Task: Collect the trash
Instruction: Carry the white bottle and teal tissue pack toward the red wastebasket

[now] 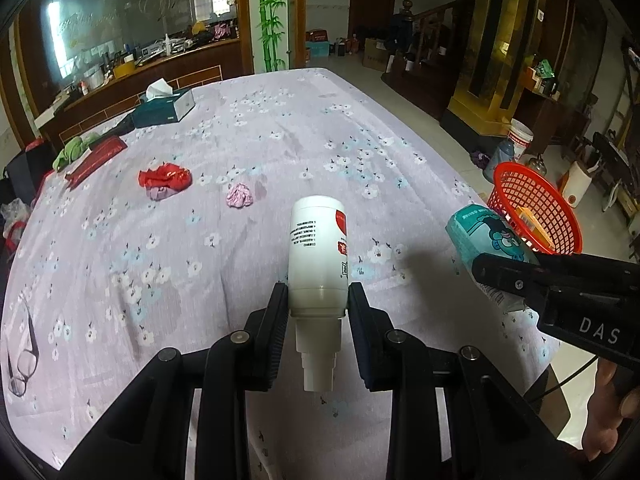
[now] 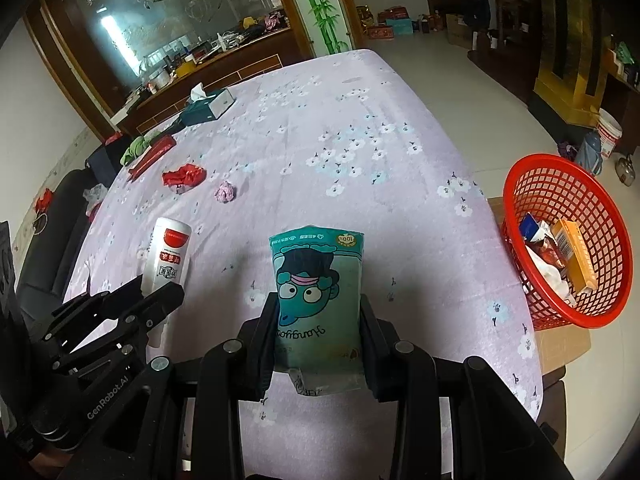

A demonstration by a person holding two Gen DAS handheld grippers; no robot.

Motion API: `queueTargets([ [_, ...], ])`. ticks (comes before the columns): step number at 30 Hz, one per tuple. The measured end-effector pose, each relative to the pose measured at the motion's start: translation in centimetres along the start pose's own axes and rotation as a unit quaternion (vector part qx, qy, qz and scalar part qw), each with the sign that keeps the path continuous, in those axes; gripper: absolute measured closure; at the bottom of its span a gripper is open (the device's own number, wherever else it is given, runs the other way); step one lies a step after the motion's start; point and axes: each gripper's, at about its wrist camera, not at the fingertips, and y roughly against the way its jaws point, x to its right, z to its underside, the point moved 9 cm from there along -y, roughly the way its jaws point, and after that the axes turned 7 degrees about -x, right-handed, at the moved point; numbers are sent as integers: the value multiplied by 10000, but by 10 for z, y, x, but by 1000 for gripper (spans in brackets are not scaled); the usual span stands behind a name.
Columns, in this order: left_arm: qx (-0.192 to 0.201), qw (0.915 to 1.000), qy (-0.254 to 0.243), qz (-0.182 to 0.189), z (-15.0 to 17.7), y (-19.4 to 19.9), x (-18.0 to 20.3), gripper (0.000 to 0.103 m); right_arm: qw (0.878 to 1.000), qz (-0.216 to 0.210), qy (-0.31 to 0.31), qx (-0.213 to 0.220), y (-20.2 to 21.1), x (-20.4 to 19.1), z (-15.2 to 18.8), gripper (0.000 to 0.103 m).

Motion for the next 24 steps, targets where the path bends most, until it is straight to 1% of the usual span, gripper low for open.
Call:
queueTargets([
  [17, -33, 10000, -2, -57, -3, -2, 1, 74, 9999, -85, -34, -81, -5, 6, -4, 65],
  [24, -60, 10000, -48, -39, -1, -6, 6, 74, 9999, -97, -109, -51, -2, 13, -4, 65],
])
